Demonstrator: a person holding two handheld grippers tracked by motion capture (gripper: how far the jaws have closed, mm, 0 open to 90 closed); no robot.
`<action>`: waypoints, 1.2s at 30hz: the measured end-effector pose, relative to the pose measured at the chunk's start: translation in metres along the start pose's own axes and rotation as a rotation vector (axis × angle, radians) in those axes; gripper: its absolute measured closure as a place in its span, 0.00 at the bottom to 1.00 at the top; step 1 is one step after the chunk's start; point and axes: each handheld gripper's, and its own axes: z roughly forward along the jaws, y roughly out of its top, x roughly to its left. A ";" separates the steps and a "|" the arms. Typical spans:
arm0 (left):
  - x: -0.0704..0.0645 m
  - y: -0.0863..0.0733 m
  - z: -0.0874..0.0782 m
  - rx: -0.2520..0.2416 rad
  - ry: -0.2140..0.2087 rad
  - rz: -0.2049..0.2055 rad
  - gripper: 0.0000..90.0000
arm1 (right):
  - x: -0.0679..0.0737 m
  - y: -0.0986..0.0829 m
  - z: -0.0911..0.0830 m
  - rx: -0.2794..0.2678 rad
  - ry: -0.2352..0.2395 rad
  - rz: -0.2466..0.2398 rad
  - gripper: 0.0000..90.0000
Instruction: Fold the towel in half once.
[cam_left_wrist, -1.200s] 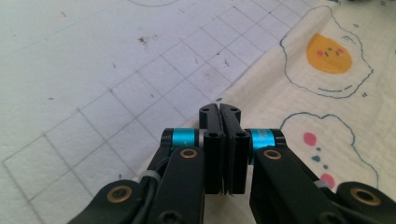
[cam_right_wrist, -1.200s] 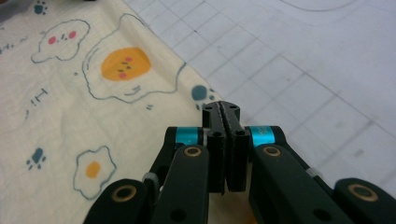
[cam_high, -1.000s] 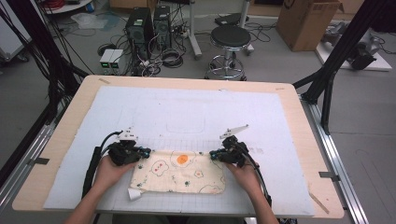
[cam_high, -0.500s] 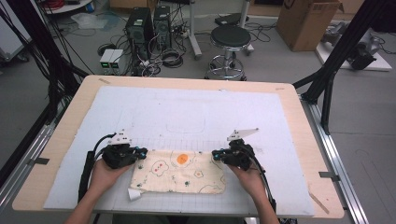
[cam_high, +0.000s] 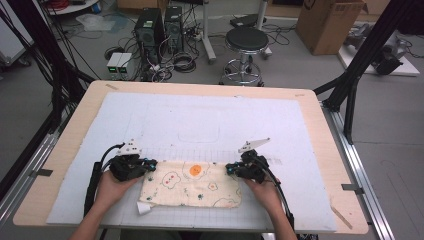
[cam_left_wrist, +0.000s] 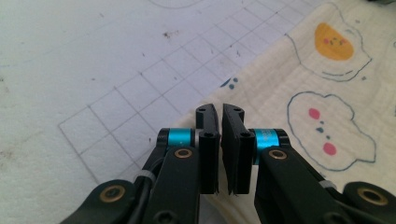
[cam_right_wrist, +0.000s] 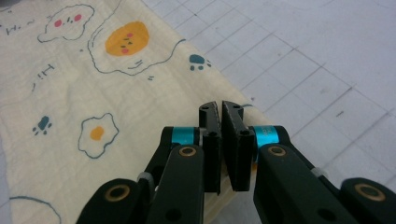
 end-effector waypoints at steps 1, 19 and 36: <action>0.001 0.000 0.000 0.007 0.005 0.002 0.94 | 0.000 0.000 -0.001 0.004 0.002 0.007 0.96; 0.003 -0.005 -0.004 -0.026 -0.027 -0.014 0.87 | -0.003 -0.007 -0.012 -0.019 -0.019 0.021 0.88; -0.010 -0.013 -0.030 -0.137 -0.067 -0.029 0.52 | 0.013 -0.008 -0.025 -0.115 -0.012 -0.063 0.45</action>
